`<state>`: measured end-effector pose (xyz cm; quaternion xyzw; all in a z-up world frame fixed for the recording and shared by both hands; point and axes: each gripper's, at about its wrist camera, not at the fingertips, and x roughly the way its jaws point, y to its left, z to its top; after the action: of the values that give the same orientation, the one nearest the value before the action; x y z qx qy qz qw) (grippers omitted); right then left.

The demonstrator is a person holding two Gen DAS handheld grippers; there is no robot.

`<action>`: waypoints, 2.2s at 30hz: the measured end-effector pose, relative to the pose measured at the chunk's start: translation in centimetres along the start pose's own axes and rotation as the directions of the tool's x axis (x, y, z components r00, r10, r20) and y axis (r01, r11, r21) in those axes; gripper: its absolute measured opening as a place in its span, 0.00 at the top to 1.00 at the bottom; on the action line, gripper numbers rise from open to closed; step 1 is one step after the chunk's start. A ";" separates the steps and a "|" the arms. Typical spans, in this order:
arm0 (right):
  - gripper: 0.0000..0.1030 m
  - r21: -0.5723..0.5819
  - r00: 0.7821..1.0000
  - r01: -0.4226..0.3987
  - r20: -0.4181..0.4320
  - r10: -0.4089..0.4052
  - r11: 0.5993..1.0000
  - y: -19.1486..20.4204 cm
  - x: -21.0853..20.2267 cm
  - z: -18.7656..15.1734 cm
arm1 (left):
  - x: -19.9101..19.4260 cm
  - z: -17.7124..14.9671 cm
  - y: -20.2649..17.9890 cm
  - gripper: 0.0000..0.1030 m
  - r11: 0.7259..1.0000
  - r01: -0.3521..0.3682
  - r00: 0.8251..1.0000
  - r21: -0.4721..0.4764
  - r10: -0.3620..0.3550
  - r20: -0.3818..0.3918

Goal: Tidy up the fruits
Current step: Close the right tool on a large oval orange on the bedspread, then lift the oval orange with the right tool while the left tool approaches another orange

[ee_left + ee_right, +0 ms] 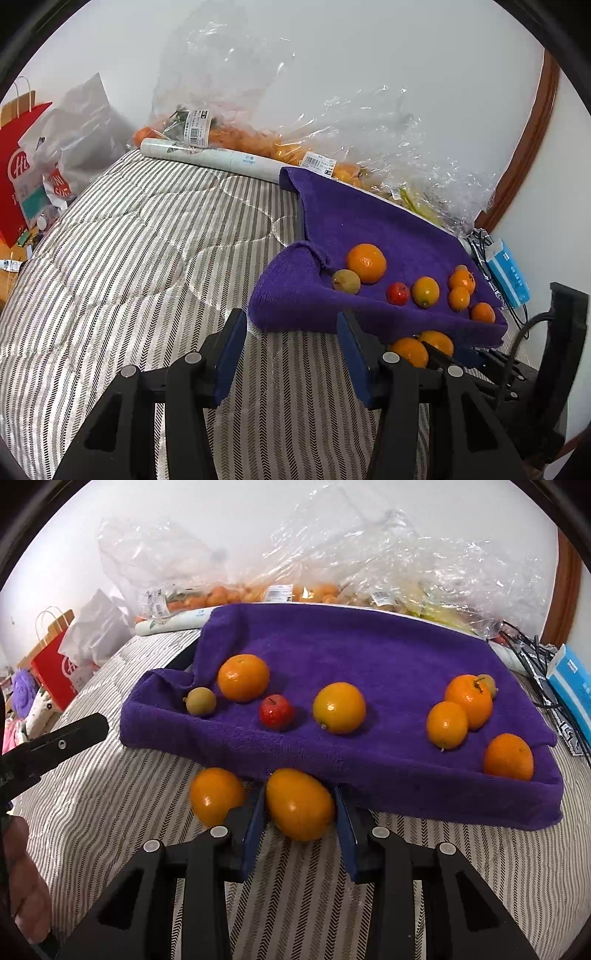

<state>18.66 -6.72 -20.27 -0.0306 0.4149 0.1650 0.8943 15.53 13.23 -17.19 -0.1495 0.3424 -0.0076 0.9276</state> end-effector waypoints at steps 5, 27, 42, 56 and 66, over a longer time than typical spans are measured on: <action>0.65 -0.002 0.999 0.011 0.043 -0.011 1.000 -0.6 -1.6 -0.3 | 0.2 -0.1 -0.4 0.53 1.000 -0.007 1.000 0.023 0.007 -0.003; 0.65 -0.061 0.993 0.062 0.103 -0.055 0.996 -3.0 -4.4 -2.9 | 0.7 -0.8 -1.7 0.54 0.993 -0.062 0.998 0.100 0.060 0.021; 0.65 -0.155 0.986 0.127 0.127 -0.107 0.980 -1.0 -4.6 -3.3 | 0.8 -0.8 -1.9 0.54 0.992 -0.061 0.998 0.107 0.059 0.018; 0.65 -0.140 0.986 0.129 0.121 -0.112 0.982 -1.4 -4.5 -3.3 | 0.9 -0.8 -2.2 0.54 0.993 -0.032 0.999 0.113 0.031 0.010; 0.65 -0.086 0.985 0.127 0.125 -0.116 0.988 -2.4 -4.6 -3.1 | 0.5 -1.0 -2.9 0.53 0.986 -0.020 0.999 0.163 0.015 0.028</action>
<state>14.35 -10.83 -19.04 -0.0878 0.3498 0.1310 0.9235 15.53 10.10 -17.36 -0.0700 0.3295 -0.0255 0.9412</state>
